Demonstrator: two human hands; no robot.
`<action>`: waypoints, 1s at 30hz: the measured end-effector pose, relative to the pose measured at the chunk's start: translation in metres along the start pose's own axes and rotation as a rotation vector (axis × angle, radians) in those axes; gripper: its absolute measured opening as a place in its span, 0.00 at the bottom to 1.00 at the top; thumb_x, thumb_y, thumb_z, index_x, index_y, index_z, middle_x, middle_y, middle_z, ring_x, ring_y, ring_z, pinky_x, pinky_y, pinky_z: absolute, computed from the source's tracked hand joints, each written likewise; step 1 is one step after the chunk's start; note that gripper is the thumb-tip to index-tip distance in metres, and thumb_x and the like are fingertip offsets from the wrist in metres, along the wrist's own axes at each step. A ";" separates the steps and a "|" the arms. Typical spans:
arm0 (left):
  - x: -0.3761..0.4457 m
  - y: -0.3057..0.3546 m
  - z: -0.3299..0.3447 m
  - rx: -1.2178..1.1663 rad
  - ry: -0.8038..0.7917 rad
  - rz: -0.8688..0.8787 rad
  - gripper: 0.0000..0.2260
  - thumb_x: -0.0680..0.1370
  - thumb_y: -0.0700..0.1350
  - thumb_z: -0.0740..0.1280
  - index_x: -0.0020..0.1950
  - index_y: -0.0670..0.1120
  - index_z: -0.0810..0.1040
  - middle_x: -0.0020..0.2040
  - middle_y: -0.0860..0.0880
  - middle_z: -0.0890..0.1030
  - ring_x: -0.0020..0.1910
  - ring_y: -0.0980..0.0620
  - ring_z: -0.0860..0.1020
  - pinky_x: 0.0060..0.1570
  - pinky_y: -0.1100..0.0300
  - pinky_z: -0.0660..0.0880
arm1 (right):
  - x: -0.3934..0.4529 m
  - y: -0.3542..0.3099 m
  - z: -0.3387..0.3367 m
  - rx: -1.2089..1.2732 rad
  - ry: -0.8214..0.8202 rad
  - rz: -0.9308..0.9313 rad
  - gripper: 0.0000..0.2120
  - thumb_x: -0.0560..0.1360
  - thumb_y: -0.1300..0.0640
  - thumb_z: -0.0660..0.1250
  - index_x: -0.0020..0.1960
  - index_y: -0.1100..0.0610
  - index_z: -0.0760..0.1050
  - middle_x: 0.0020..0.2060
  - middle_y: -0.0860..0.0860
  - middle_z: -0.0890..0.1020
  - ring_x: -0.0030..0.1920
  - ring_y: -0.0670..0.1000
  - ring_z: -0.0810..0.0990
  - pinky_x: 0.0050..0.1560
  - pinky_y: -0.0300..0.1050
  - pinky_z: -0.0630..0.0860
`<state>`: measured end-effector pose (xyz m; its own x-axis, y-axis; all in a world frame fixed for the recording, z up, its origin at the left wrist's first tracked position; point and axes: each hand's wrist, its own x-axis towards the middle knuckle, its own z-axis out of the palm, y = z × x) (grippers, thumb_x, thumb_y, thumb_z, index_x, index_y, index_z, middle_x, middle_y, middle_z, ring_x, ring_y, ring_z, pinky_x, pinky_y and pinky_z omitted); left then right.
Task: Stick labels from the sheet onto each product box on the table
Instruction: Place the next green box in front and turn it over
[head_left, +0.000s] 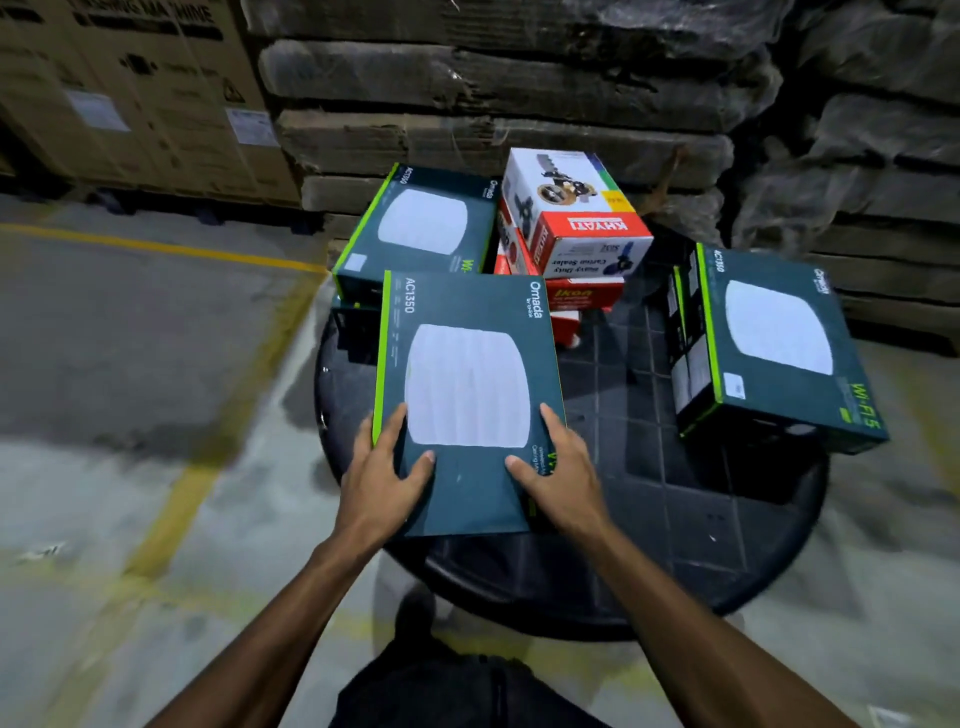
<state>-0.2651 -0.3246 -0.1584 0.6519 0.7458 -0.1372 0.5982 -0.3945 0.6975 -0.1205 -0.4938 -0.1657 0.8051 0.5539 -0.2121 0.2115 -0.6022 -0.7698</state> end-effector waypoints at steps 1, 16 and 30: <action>-0.009 0.002 0.008 0.002 -0.005 -0.004 0.30 0.77 0.53 0.67 0.77 0.58 0.60 0.78 0.47 0.56 0.75 0.46 0.61 0.70 0.48 0.63 | -0.007 0.009 -0.005 0.000 -0.007 0.013 0.39 0.73 0.47 0.71 0.79 0.47 0.55 0.73 0.52 0.64 0.72 0.53 0.65 0.69 0.46 0.63; -0.029 0.032 0.092 0.069 -0.277 -0.041 0.27 0.77 0.55 0.65 0.75 0.57 0.61 0.73 0.47 0.65 0.66 0.42 0.71 0.67 0.45 0.67 | -0.040 0.090 -0.048 0.032 -0.051 0.299 0.38 0.74 0.50 0.70 0.79 0.47 0.56 0.74 0.56 0.65 0.72 0.57 0.67 0.69 0.48 0.64; -0.058 -0.038 0.087 0.119 -0.478 0.131 0.36 0.76 0.58 0.68 0.79 0.58 0.52 0.80 0.47 0.50 0.78 0.48 0.54 0.73 0.50 0.57 | -0.080 0.122 -0.028 -0.301 -0.164 0.170 0.48 0.69 0.38 0.73 0.79 0.44 0.48 0.78 0.56 0.53 0.76 0.61 0.58 0.72 0.56 0.62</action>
<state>-0.2856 -0.3997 -0.2379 0.8486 0.3680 -0.3801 0.5281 -0.5471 0.6494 -0.1435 -0.6276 -0.2255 0.7483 0.5020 -0.4336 0.2557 -0.8215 -0.5097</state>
